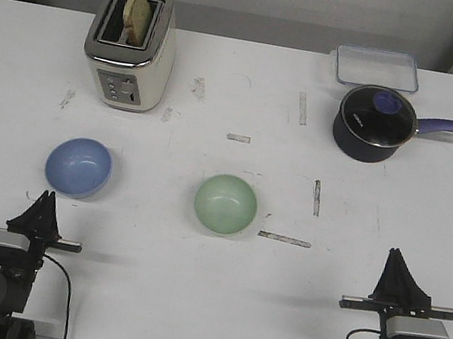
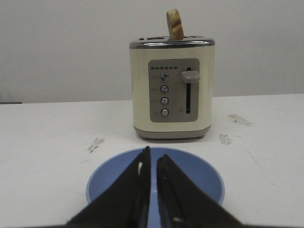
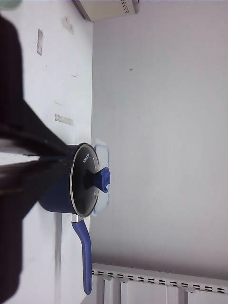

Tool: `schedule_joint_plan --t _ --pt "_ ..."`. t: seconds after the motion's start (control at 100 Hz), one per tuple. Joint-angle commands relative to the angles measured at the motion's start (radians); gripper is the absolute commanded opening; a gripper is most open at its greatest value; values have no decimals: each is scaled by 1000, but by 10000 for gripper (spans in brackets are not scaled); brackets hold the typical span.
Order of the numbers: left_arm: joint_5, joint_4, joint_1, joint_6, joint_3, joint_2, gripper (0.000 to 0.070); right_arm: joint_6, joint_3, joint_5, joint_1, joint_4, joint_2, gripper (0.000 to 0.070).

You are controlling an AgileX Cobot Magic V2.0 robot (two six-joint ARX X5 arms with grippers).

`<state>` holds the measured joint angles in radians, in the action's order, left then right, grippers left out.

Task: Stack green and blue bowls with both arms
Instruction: 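Reach the left gripper down to the rim of the light blue bowl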

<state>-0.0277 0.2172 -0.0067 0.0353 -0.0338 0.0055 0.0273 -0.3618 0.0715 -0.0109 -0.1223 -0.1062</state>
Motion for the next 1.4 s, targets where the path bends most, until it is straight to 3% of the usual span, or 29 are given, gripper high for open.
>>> schedule_joint_plan --t 0.0,0.24,0.39,0.48,0.61,0.83,1.02,1.22,1.39 --pt "-3 13 0 -2 20 -2 3 9 -4 -1 2 15 3 4" --pt "2 13 0 -8 20 -2 3 9 -4 -1 2 15 3 4" --pt "-20 32 0 -164 20 -1 2 9 -4 -1 2 15 3 4" --pt "-44 31 0 -204 14 0 2 9 -4 -1 2 15 3 4" --pt "-44 30 0 -191 -25 9 2 9 -4 -1 2 15 3 4" --pt "-44 -16 0 -83 -175 109 2 9 -4 -1 2 16 3 4" --pt "-42 -25 0 -61 -320 282 3 9 -4 -1 2 15 3 4" --pt "-21 -138 0 11 -514 516 3 9 -4 -1 2 15 3 4" --pt "-21 -150 0 14 -653 692 3 9 -4 -1 2 15 3 4"
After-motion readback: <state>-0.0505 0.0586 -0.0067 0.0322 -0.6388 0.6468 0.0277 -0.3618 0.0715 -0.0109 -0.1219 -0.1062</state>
